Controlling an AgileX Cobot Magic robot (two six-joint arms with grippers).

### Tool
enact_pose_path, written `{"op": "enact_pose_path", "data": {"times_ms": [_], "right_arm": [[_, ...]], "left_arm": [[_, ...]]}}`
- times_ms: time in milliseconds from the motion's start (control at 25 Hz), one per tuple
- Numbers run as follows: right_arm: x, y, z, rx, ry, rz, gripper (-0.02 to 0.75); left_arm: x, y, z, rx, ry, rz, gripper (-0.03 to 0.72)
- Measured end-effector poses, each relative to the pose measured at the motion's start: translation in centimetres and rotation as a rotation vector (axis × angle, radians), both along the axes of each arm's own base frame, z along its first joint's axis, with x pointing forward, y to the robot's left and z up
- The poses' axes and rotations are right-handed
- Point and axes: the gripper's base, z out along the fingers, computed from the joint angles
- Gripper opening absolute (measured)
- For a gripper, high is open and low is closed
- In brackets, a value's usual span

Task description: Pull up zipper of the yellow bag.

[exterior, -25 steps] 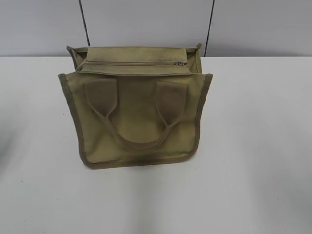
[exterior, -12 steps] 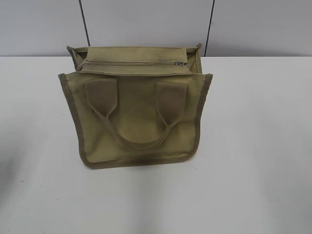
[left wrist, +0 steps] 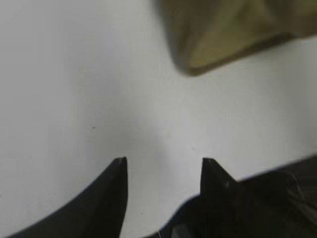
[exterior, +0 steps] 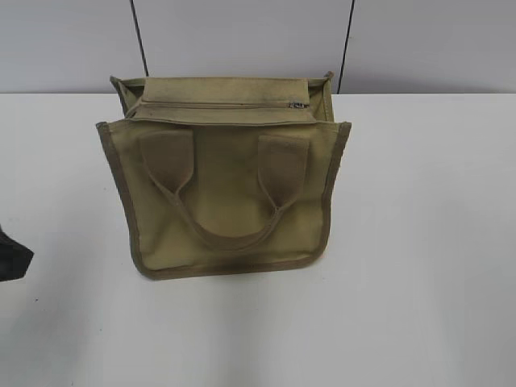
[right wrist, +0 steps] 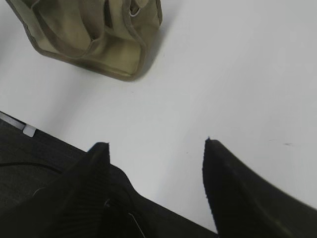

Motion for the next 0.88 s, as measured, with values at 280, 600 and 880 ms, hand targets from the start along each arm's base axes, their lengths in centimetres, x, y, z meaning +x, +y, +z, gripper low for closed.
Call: {"op": "enact_pose_path", "data": {"times_ms": [280, 600, 880], "right_arm": [[-3.0, -1.2, -3.9, 0.02, 0.01, 0.014, 0.64], [-5.0, -2.0, -12.0, -0.052, 0.11, 0.055, 0.634], [-5.1, -2.1, -12.1, -0.025, 0.018, 0.062, 0.581]], "left_arm": [[-6.3, 2.4, 6.2, -0.081, -0.027, -0.308, 0.44], [-12.7, 7.3, 6.1, -0.193, -0.295, -0.333, 0.509], [-13.8, 8.3, 3.8, -0.228, -0.382, -0.33, 0.51]]}}
